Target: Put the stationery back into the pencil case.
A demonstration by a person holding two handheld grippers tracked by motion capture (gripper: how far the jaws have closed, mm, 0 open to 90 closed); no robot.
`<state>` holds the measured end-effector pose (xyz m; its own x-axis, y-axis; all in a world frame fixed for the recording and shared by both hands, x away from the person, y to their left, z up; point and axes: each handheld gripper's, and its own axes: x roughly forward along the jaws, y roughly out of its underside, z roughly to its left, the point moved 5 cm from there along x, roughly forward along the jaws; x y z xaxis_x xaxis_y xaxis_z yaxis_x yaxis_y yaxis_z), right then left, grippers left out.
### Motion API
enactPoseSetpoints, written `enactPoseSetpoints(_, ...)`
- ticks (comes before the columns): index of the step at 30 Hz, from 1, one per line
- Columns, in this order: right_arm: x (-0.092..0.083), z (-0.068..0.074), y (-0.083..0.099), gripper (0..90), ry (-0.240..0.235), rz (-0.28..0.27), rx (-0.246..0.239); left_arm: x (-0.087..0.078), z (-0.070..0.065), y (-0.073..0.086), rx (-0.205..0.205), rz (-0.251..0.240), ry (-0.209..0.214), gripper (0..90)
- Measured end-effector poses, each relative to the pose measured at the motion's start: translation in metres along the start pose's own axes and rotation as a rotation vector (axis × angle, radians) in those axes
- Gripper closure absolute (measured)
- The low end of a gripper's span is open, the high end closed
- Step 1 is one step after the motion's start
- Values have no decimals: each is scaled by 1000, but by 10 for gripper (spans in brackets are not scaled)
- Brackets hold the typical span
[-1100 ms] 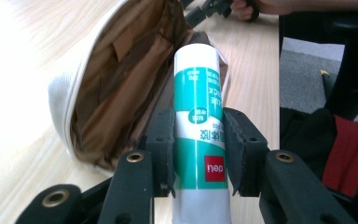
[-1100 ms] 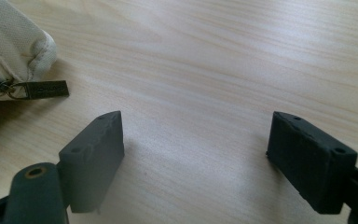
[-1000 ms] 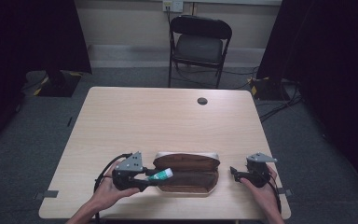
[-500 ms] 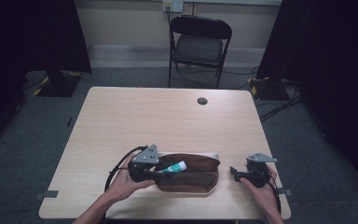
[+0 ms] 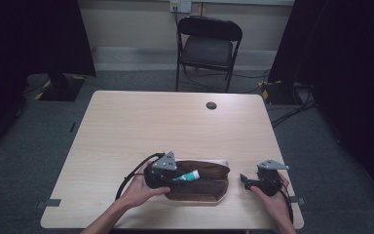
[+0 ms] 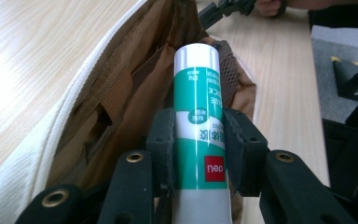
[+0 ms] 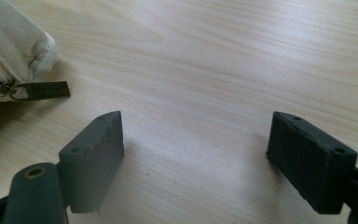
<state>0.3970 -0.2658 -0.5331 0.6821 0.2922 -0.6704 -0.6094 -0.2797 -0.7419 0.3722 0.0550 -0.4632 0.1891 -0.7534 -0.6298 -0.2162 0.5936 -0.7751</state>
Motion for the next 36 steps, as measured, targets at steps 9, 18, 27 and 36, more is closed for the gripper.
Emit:
enactPoseSetpoints(9, 0, 1, 0, 175, -3, 0, -2, 9, 9, 0, -18, 12, -30, 656)
enactPoseSetpoints(18, 0, 2, 0, 175, -3, 0, -3, 4, 12, -1, -39, -18, -45, 633)
enactPoseSetpoints(27, 0, 2, 0, 175, -3, 0, -3, -3, 13, 5, -71, -37, -23, 680)
enactPoseSetpoints(36, 0, 2, 0, 175, -3, 0, -3, -22, 19, 10, -108, -80, -26, 710)
